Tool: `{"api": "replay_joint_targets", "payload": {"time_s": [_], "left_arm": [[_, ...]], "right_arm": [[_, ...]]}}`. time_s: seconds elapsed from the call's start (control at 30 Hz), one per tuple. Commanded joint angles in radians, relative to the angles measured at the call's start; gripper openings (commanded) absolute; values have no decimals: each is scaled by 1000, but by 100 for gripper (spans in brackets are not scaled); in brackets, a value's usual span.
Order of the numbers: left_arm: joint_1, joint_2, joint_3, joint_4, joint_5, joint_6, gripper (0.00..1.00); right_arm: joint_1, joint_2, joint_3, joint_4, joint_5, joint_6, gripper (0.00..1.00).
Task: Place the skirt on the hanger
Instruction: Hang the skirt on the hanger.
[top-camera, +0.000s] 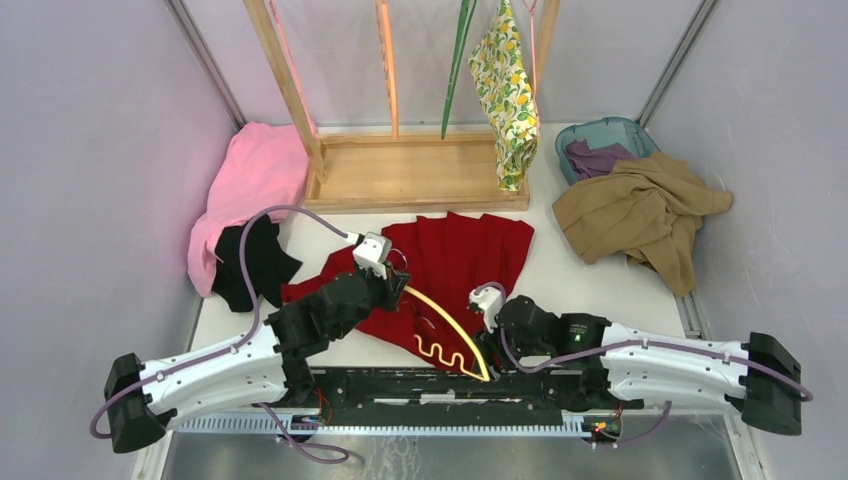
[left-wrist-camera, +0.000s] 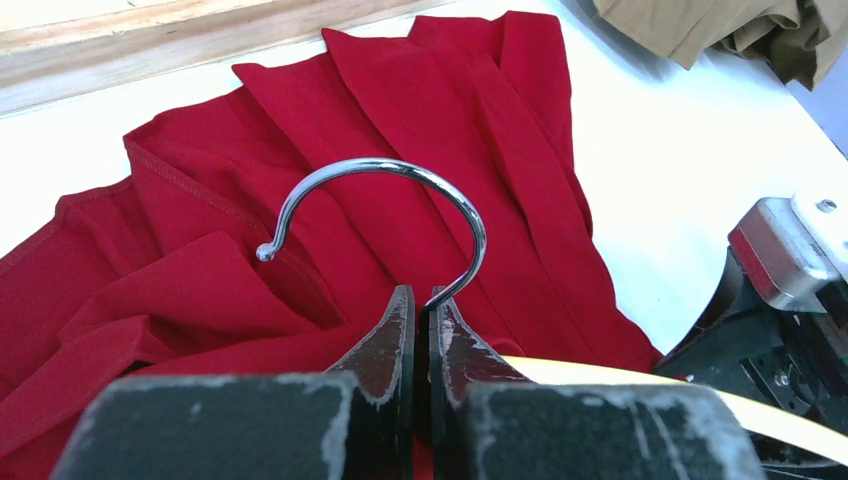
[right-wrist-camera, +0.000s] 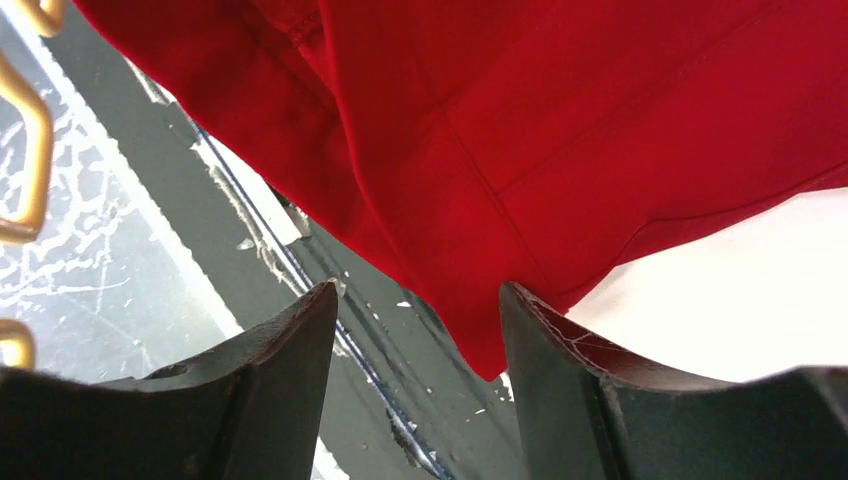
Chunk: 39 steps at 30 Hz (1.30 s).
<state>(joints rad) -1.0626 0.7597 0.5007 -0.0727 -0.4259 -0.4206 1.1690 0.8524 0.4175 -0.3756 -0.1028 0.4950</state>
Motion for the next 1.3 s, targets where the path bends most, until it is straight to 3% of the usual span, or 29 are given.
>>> {"api": "replay_joint_targets", "payload": {"time_s": [0.0,0.23,0.9,1.27], "left_arm": [[-5,-35,29,78,12,36,3],[-6,-44,16,79,14,31,3],[-6,-58,3,85,16,29,3],[-6,-62,-1,88,17,30,3]], "right_arm": [[65,25,79,8,218,-30,67],[106,61,98,-18,350,-20,69],[167,161,109,65,230,-34,74],[195,251,147,21,376,0,76]]}}
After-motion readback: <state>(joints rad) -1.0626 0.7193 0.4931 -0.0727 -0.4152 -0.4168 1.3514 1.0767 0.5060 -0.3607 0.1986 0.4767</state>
